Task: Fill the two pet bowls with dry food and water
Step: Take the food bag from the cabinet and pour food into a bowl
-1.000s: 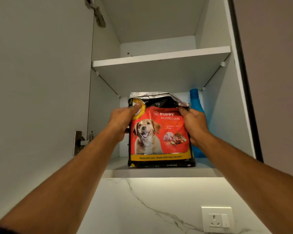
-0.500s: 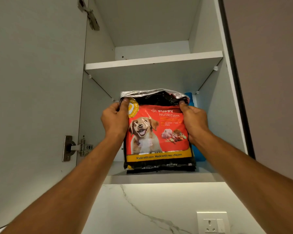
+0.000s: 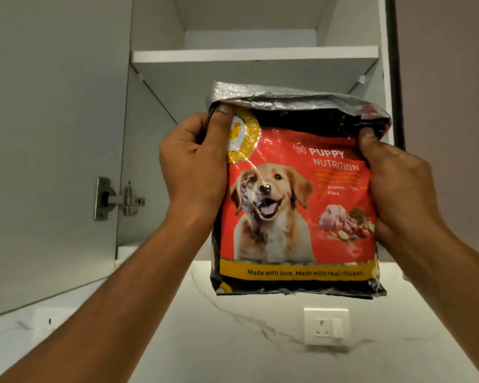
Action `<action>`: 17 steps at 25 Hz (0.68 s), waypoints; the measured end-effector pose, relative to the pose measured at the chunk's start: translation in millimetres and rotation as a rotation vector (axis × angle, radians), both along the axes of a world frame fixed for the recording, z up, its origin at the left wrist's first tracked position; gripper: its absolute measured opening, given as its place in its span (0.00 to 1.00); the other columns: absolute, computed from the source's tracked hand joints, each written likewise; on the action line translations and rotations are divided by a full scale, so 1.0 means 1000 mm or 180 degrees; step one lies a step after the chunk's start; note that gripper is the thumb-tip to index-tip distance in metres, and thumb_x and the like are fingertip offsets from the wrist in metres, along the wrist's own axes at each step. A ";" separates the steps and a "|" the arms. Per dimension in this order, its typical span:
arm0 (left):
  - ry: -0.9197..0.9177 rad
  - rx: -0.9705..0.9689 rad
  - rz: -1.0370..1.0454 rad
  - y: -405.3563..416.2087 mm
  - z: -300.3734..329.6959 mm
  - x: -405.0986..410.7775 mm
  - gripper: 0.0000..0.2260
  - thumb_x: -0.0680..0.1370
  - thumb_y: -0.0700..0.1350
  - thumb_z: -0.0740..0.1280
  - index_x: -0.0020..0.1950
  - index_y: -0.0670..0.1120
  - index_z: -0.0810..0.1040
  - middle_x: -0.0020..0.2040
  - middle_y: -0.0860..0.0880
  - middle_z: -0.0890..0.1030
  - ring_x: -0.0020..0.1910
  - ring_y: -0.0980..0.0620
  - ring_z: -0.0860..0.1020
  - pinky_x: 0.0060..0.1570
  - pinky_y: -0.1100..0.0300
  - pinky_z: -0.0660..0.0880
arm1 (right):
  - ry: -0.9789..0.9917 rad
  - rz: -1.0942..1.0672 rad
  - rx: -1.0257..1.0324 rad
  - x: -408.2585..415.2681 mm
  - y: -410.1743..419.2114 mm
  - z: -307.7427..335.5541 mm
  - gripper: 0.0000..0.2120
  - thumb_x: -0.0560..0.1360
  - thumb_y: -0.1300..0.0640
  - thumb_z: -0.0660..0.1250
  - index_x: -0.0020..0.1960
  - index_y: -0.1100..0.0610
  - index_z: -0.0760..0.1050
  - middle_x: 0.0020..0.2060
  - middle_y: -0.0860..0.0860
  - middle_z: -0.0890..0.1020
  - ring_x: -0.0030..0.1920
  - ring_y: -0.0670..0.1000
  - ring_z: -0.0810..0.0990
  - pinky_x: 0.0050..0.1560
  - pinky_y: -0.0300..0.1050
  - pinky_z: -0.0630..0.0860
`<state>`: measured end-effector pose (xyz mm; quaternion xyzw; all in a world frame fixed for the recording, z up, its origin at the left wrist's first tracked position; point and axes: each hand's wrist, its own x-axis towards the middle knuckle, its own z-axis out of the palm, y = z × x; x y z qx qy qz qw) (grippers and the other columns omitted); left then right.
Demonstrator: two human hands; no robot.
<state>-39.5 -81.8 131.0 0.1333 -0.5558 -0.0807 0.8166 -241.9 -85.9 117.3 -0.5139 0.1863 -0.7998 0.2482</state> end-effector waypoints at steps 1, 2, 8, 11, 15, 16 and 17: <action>-0.0004 0.0010 -0.0016 0.002 -0.009 -0.003 0.14 0.81 0.48 0.69 0.38 0.44 0.76 0.35 0.48 0.81 0.34 0.53 0.81 0.34 0.58 0.78 | -0.0019 -0.0015 0.0030 -0.003 0.004 -0.010 0.11 0.76 0.47 0.70 0.43 0.54 0.82 0.38 0.53 0.88 0.38 0.53 0.87 0.44 0.53 0.83; -0.0008 0.0027 -0.0036 0.003 -0.019 -0.006 0.14 0.81 0.48 0.69 0.37 0.45 0.76 0.33 0.51 0.81 0.33 0.55 0.81 0.33 0.60 0.78 | -0.0036 -0.0033 0.0074 -0.006 0.006 -0.020 0.10 0.76 0.48 0.70 0.43 0.55 0.83 0.38 0.53 0.88 0.38 0.54 0.87 0.45 0.55 0.83; -0.0043 0.0469 -0.0112 0.000 -0.094 -0.017 0.13 0.82 0.46 0.68 0.37 0.47 0.76 0.30 0.58 0.82 0.32 0.61 0.81 0.34 0.66 0.76 | -0.0031 -0.0158 0.0504 -0.013 0.010 -0.093 0.12 0.77 0.49 0.69 0.39 0.55 0.81 0.35 0.54 0.86 0.37 0.54 0.84 0.47 0.58 0.83; -0.0049 0.0759 -0.0207 -0.001 -0.133 -0.019 0.10 0.82 0.46 0.67 0.40 0.48 0.77 0.33 0.59 0.84 0.34 0.60 0.83 0.36 0.66 0.77 | -0.0073 -0.0286 0.0712 -0.014 0.011 -0.135 0.15 0.78 0.48 0.68 0.37 0.55 0.79 0.33 0.53 0.84 0.36 0.54 0.83 0.44 0.54 0.82; 0.0018 0.1401 -0.0413 0.004 -0.208 -0.023 0.07 0.81 0.45 0.69 0.44 0.47 0.78 0.35 0.56 0.84 0.35 0.60 0.82 0.37 0.65 0.78 | 0.0009 -0.0482 0.1046 -0.016 0.012 -0.207 0.17 0.79 0.47 0.67 0.37 0.58 0.78 0.34 0.58 0.82 0.36 0.58 0.81 0.41 0.56 0.81; -0.0063 0.1747 -0.0439 0.006 -0.237 -0.024 0.06 0.80 0.49 0.70 0.47 0.48 0.77 0.40 0.54 0.85 0.38 0.59 0.83 0.39 0.63 0.78 | 0.0092 -0.0571 0.1154 -0.017 0.013 -0.227 0.20 0.78 0.46 0.67 0.37 0.60 0.78 0.33 0.59 0.80 0.36 0.58 0.80 0.40 0.56 0.80; -0.0218 0.2153 -0.0603 0.009 -0.270 -0.025 0.10 0.79 0.54 0.69 0.51 0.48 0.77 0.46 0.50 0.85 0.42 0.56 0.85 0.42 0.61 0.79 | 0.0177 -0.0655 0.1259 -0.020 0.013 -0.246 0.21 0.78 0.45 0.67 0.37 0.62 0.77 0.33 0.60 0.79 0.35 0.57 0.79 0.38 0.56 0.79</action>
